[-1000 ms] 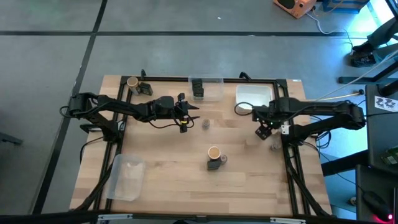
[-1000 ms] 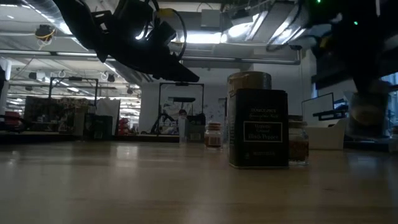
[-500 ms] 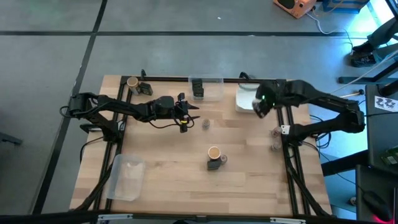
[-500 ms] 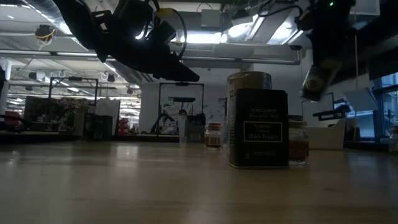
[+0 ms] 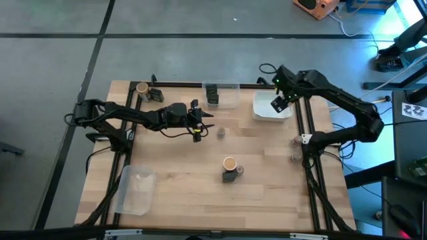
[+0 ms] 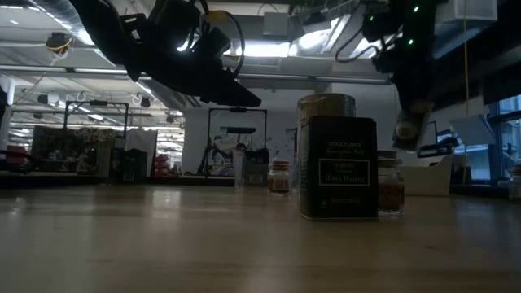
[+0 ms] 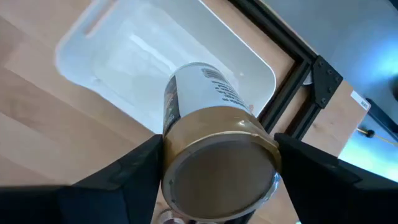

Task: Sort spices by type
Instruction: Put the right brown seasoning bottle into the white bin

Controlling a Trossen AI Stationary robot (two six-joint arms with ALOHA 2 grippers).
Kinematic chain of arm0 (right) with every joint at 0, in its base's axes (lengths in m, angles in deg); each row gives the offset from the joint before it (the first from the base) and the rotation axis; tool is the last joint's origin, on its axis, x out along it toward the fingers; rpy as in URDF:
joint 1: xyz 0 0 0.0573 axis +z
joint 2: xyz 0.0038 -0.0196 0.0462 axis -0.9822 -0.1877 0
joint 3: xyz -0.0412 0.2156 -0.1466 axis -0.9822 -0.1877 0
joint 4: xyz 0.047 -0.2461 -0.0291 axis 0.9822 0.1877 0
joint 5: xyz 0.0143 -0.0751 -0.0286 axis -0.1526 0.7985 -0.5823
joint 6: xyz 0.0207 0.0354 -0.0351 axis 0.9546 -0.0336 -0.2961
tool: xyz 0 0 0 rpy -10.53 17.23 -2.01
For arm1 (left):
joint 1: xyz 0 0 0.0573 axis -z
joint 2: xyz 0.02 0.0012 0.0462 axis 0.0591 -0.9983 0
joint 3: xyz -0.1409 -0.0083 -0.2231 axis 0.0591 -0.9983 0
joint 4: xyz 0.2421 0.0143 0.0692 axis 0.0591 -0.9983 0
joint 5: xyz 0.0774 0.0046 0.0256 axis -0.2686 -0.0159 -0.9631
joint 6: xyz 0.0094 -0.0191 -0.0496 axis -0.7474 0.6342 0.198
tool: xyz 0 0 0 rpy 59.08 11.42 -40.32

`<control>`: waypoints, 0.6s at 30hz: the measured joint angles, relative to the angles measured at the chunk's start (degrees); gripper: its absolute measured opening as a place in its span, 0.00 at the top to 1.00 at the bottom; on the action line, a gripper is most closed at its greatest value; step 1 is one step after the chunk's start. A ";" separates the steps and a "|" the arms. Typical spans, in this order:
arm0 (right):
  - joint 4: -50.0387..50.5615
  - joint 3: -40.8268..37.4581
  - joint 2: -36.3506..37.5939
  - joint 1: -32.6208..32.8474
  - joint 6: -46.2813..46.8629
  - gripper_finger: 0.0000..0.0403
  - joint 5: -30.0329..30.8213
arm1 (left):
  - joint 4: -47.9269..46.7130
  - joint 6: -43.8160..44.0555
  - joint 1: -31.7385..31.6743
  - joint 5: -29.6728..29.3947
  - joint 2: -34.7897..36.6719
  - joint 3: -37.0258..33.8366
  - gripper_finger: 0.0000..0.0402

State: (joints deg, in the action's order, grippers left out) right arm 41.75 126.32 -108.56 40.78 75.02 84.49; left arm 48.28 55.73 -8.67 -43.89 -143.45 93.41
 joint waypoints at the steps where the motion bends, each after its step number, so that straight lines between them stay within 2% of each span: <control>1: -0.02 0.00 -0.94 -0.55 -0.61 0.31 0.00 | -0.01 -0.02 0.00 -0.02 0.00 0.00 0.56; 10: -1.63 -0.18 -8.31 -2.65 -4.89 0.31 -0.32 | -0.09 -0.02 0.00 0.00 0.00 0.00 0.56; 18: -7.66 -3.78 -11.71 -2.61 -6.56 0.31 0.09 | -0.18 -0.04 0.00 -0.02 0.00 0.00 0.56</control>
State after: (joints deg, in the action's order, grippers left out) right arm 34.09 122.54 -120.28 38.17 68.47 84.59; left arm 48.10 55.69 -8.67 -43.91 -143.45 93.41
